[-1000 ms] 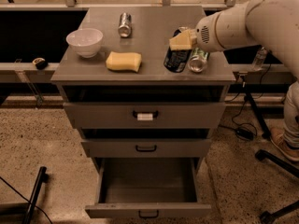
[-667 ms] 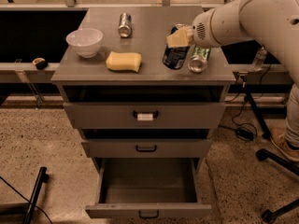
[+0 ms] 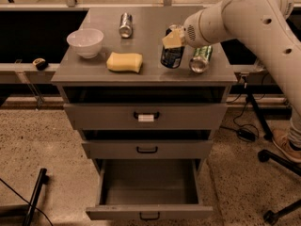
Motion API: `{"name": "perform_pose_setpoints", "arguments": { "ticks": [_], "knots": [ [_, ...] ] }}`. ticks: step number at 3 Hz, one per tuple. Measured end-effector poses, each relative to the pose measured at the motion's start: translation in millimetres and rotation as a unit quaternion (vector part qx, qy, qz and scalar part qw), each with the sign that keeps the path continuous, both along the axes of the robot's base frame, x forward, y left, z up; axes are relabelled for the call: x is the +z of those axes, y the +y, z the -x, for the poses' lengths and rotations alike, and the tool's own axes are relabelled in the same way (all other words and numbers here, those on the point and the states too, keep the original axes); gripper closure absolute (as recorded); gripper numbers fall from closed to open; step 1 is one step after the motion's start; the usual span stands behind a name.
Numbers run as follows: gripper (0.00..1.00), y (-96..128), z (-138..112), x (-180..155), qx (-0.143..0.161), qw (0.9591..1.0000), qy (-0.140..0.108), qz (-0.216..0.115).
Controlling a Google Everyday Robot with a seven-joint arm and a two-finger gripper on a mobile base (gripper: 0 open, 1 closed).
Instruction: Pick pepsi can from bottom drawer and place on counter
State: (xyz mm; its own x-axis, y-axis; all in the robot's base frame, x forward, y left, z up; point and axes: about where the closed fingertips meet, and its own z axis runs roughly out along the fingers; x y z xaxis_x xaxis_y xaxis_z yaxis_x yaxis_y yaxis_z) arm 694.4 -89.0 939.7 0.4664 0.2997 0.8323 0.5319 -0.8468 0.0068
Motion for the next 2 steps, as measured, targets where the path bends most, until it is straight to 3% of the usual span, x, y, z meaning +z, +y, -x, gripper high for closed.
{"name": "perform_pose_setpoints", "arguments": {
  "ticks": [1,2],
  "knots": [
    [0.73,-1.4,-8.7,-14.6,0.008,0.9997,-0.006,0.024],
    [0.5,-1.4,-8.7,-14.6,0.008,0.9997,-0.006,0.024]
  ]
}}
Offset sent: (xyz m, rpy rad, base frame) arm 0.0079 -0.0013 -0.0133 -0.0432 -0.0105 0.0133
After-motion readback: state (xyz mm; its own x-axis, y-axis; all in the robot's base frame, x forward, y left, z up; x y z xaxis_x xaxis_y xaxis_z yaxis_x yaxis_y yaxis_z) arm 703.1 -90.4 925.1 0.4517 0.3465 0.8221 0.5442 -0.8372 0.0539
